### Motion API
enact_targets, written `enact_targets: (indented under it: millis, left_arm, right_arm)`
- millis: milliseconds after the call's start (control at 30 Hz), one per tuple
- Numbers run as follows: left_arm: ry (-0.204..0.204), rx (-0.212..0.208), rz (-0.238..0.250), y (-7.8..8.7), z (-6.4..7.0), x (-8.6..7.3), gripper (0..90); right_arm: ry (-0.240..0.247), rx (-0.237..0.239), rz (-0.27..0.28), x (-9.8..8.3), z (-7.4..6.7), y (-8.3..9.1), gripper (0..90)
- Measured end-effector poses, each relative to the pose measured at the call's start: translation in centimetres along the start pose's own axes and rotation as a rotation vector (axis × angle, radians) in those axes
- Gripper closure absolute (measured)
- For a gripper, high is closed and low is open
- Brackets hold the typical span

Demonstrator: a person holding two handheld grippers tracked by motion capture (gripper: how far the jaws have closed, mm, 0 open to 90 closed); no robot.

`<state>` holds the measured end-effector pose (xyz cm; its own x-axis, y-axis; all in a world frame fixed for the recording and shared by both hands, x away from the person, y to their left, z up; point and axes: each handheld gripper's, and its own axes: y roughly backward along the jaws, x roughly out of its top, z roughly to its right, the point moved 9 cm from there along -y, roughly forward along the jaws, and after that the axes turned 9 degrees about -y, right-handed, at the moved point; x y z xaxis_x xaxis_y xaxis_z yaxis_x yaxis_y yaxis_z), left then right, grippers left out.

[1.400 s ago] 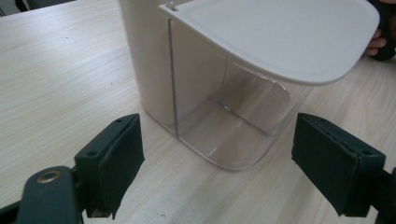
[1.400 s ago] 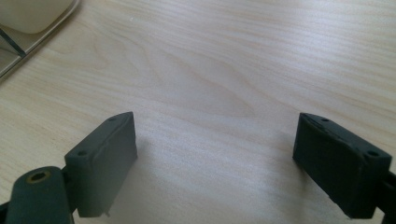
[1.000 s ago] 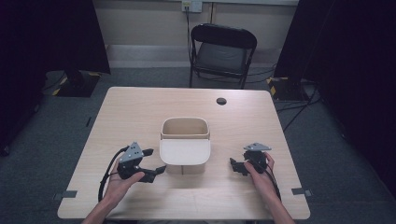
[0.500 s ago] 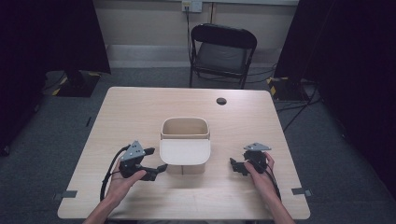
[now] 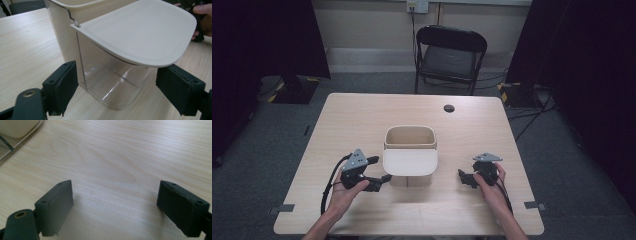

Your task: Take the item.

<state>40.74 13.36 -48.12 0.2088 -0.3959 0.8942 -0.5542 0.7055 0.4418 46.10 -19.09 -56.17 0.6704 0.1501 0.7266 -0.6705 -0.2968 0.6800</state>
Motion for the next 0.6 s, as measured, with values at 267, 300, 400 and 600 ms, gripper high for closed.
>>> enact_targets:
  millis: [267,300,400,600]
  left_arm:
    - [0.003,-0.014,0.009,0.07,0.00,0.25,18.9]
    - [0.002,-0.014,0.005,0.08,0.02,0.25,19.2]
    - [0.006,-0.025,0.005,-0.02,0.18,0.32,20.5]
    - [0.006,-0.030,0.005,-0.10,0.57,0.67,22.6]
  right_arm:
    - [0.002,0.000,0.001,0.01,0.01,-0.01,12.9]
    - [0.001,0.000,0.001,0.01,0.01,-0.01,12.9]
    - [0.000,0.000,0.001,0.00,0.00,0.00,12.9]
    - [0.001,-0.001,0.001,0.01,0.01,-0.01,12.9]
